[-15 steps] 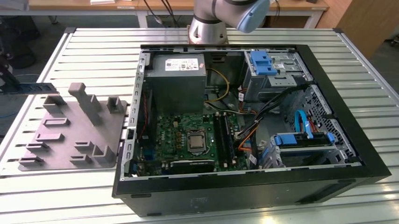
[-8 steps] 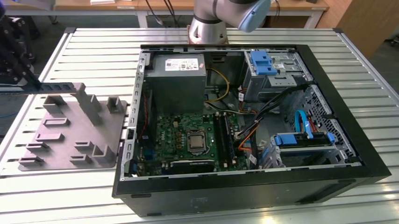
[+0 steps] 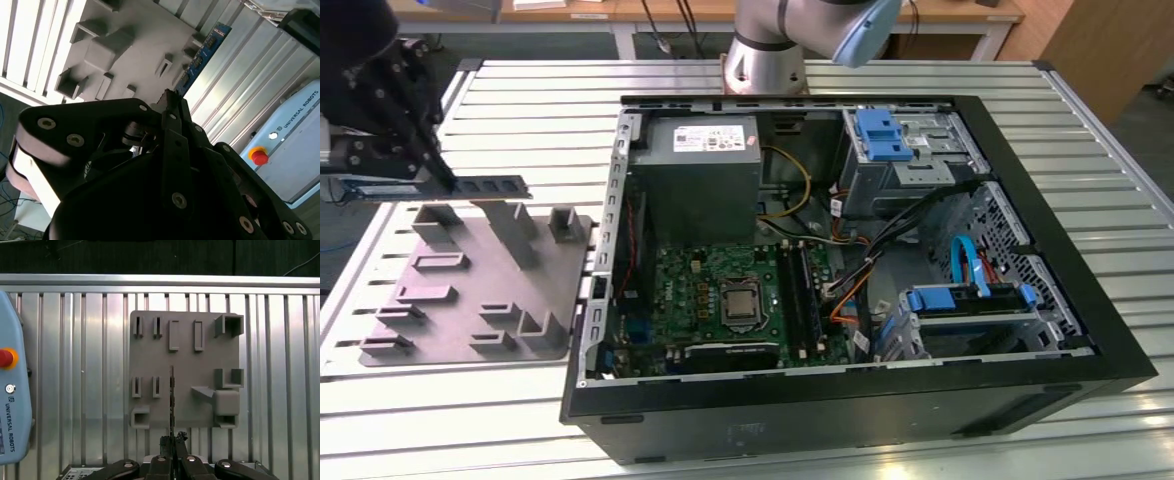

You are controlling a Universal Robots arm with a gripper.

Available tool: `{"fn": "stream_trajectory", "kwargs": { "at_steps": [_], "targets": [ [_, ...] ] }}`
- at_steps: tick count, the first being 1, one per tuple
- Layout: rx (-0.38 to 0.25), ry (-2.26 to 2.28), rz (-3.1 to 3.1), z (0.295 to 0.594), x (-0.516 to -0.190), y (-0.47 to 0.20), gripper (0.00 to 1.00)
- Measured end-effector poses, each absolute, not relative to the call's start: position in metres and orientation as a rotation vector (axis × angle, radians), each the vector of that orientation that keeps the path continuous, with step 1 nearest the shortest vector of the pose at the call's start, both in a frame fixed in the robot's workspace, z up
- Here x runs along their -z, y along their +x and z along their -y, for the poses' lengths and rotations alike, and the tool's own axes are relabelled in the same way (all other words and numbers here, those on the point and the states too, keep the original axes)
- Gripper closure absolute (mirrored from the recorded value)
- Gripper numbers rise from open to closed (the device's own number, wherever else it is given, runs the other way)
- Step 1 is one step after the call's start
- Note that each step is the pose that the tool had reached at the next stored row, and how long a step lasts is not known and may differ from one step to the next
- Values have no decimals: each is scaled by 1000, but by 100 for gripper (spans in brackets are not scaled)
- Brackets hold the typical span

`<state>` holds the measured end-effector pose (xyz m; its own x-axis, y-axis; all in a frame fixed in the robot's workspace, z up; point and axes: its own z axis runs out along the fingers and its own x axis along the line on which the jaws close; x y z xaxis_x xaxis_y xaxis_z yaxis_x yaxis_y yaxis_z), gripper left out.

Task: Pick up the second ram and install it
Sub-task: 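Pick up the second ram and move it above second insertion slot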

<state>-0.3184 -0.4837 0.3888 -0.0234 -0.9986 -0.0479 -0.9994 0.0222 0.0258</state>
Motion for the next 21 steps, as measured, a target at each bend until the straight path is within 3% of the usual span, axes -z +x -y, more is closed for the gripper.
{"fn": "stream_trajectory", "kwargs": {
  "at_steps": [21],
  "targets": [
    [-85,-2186,-2236,484,-388,-223,86]
  ]
}}
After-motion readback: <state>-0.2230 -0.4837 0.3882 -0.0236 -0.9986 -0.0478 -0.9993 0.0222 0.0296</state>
